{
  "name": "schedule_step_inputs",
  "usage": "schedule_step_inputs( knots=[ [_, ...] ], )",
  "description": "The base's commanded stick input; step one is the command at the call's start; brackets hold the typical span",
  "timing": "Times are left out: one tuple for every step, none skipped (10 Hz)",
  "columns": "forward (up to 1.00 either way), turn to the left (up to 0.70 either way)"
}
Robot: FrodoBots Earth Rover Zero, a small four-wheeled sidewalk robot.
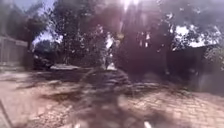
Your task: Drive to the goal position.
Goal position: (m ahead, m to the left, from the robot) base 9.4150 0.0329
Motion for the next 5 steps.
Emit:
schedule_step_inputs(
  knots=[
    [0.7,0.0],
    [0.7,0.0],
    [0.7,0.0],
    [0.7,0.0],
    [0.7,0.0]
  ],
)
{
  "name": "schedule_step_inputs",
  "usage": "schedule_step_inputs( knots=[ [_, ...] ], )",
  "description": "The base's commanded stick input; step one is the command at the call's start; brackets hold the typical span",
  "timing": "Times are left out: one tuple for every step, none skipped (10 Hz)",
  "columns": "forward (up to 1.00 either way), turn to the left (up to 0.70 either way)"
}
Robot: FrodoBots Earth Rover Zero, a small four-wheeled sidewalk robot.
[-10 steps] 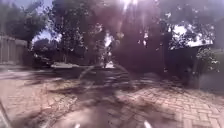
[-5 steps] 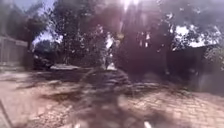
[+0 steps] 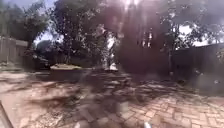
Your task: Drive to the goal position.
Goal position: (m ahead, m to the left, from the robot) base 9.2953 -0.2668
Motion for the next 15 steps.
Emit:
schedule_step_inputs(
  knots=[
    [0.7,0.0],
    [0.7,0.0],
    [0.7,0.0],
    [0.7,0.0],
    [0.7,0.0],
    [0.7,0.0],
    [0.7,0.0],
    [0.7,0.0],
    [0.7,-0.03],
    [0.7,-0.1],
    [0.7,-0.18],
    [0.7,-0.25],
    [0.7,-0.33],
    [0.7,-0.35],
    [0.7,-0.35]
  ],
)
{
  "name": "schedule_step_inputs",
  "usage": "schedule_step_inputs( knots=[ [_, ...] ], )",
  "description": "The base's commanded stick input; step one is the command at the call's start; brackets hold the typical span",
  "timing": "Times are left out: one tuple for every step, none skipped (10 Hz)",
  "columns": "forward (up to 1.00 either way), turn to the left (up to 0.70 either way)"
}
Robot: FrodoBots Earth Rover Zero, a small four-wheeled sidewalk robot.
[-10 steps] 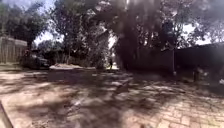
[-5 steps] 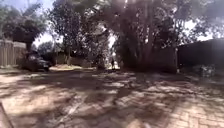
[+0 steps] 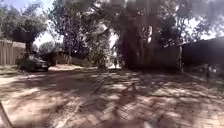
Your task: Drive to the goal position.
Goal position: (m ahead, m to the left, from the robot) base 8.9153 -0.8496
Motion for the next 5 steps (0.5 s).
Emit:
schedule_step_inputs(
  knots=[
    [0.7,-0.35],
    [0.7,-0.35],
    [0.7,-0.35],
    [0.7,-0.35],
    [0.7,-0.33]
  ],
)
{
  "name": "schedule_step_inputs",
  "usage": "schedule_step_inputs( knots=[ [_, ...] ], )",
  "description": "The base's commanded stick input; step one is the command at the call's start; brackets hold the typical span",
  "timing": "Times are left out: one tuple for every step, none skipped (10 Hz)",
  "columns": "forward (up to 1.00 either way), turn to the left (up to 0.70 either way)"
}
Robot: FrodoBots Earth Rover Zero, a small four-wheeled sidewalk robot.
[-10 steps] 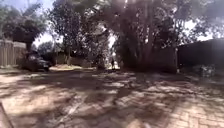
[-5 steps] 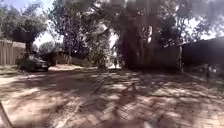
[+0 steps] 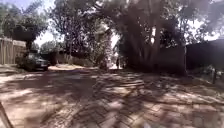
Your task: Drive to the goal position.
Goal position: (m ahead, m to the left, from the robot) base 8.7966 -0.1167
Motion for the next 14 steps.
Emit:
schedule_step_inputs(
  knots=[
    [0.7,-0.24],
    [0.7,-0.16],
    [0.7,-0.08],
    [0.7,0.0],
    [0.7,0.0],
    [0.7,0.0],
    [0.7,0.0],
    [0.7,0.0],
    [0.7,0.0],
    [0.7,0.0],
    [0.7,0.0],
    [0.7,0.0],
    [0.7,0.0],
    [0.7,0.0]
  ],
)
